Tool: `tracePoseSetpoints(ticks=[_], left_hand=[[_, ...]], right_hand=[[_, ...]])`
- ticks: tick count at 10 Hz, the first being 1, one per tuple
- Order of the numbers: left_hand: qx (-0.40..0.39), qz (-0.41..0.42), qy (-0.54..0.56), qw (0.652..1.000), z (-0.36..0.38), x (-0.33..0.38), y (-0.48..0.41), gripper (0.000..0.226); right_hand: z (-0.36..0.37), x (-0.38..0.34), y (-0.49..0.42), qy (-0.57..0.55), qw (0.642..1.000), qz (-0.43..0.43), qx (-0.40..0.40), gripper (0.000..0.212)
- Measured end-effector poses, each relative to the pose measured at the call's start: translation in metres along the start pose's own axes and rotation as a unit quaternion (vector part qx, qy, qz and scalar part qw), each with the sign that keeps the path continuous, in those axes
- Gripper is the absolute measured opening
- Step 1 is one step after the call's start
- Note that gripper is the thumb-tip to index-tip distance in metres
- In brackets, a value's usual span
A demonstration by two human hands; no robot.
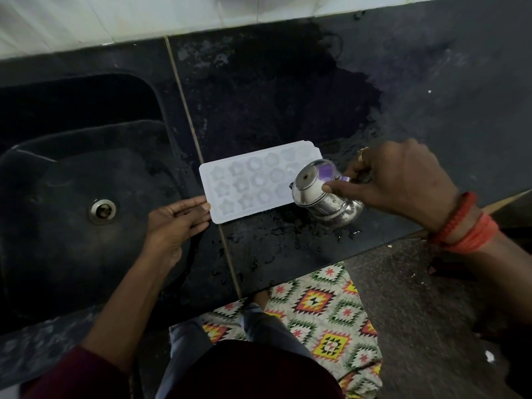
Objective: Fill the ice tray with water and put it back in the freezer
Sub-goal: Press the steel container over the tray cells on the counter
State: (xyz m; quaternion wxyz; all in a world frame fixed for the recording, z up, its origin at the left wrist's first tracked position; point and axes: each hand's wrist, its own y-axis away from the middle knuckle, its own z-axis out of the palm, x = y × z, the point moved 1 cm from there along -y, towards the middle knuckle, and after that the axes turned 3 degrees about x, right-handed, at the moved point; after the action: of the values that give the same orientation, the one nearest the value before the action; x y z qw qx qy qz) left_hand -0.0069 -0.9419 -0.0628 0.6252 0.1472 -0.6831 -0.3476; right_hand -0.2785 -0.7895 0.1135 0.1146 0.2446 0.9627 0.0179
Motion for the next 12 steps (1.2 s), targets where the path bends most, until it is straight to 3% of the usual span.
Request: tracePoseSetpoints(ticks=[5, 7, 9, 12], left_hand=[[0.001, 0.001, -0.002, 1.0, 0.0, 0.001, 0.001, 0.015], [0.001, 0.003, -0.003, 1.0, 0.0, 0.0, 0.002, 0.014], [0.004, 0.001, 0.002, 1.0, 0.0, 0.0, 0.002, 0.015], [0.003, 0.005, -0.002, 1.0, 0.001, 0.001, 0.005, 0.014]], right_hand=[[-0.001, 0.002, 0.002, 0.007, 1.0, -0.001, -0.004, 0.053], [-0.003, 0.006, 0.005, -0.02, 0.999, -0.027, 0.003, 0.039], [-0.012, 0.002, 0.007, -0.087, 0.996, -0.03, 0.002, 0.054], [-0.003, -0.009, 0.004, -0.044, 0.998, -0.044, 0.001, 0.048]])
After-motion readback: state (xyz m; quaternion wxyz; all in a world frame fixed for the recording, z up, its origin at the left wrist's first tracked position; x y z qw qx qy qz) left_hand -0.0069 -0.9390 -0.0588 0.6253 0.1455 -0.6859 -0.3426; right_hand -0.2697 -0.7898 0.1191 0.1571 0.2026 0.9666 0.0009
